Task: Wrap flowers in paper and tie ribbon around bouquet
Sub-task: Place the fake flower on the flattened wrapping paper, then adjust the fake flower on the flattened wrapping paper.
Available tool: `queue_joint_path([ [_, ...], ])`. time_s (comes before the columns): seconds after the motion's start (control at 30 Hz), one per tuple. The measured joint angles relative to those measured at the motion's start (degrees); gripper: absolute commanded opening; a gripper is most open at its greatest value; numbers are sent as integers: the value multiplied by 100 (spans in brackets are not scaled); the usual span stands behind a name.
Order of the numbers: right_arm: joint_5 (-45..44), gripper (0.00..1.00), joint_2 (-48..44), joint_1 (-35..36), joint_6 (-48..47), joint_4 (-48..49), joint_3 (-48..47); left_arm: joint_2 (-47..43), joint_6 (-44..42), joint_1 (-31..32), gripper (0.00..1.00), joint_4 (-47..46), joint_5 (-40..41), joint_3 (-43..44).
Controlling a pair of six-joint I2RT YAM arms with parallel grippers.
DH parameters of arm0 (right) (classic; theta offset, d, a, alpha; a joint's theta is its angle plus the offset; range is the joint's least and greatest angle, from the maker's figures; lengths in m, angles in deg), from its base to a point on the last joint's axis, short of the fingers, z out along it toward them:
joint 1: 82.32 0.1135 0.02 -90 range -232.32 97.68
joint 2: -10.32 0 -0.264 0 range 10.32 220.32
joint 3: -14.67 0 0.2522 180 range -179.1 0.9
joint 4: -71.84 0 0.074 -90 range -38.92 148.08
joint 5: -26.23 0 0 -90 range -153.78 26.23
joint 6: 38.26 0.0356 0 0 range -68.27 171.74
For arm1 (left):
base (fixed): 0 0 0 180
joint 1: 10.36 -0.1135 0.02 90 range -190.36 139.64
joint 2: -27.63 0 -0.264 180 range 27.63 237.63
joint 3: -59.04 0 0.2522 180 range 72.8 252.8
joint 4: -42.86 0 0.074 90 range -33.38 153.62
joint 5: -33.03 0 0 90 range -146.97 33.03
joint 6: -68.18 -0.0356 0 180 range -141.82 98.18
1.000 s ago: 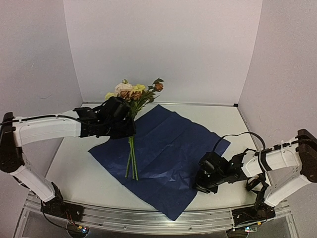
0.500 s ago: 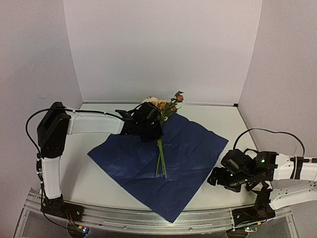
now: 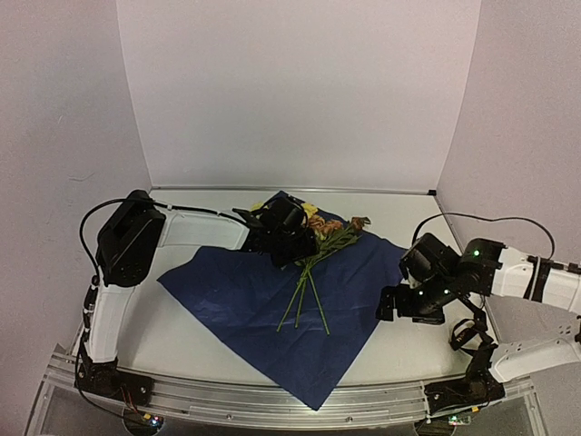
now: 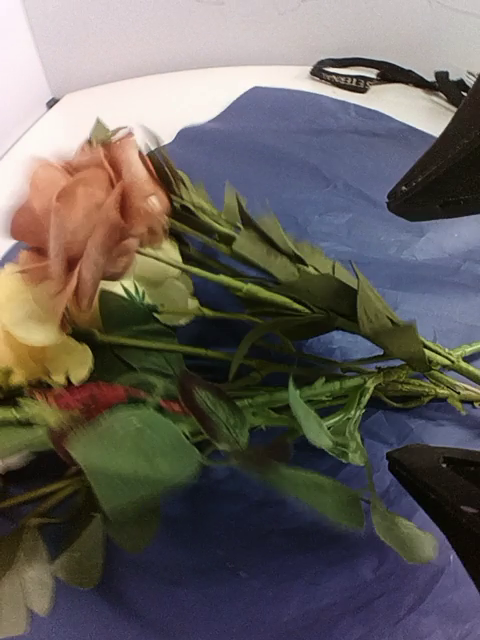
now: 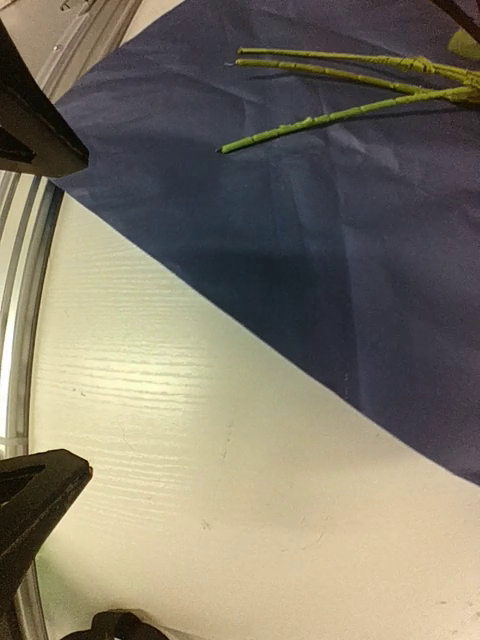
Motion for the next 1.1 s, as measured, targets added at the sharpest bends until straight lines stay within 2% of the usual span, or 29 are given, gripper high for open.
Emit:
queue_joint_path([
  [0.13, 531, 96, 595, -373, -443, -200, -685, -489, -92, -49, 89, -100, 27, -461],
  [0.3, 870, 94, 1731, -515, -824, -396, -1929, -1930, -91, -283, 87, -100, 80, -1737],
  [0.47, 964, 93, 3023, -516, -888, -384, -3195, -3753, 204, -1074, 90, 109, 188, -3437],
  [0.63, 861, 94, 4071, -495, -934, -412, -4121, -4855, 461, -1671, 96, 411, 105, -4762],
  [0.73, 733, 95, 4680, -469, -1008, -430, -4719, -5120, 490, -1867, 100, 595, -153, -5357],
  [0.97, 406, 96, 5688, -397, -1123, -433, -5547, -5252, 450, -2246, 99, 477, -923, -6112],
  [1.1, 252, 94, 6169, -323, -1182, -472, -6025, -5168, 427, -2371, 89, 144, -1242, -6210],
])
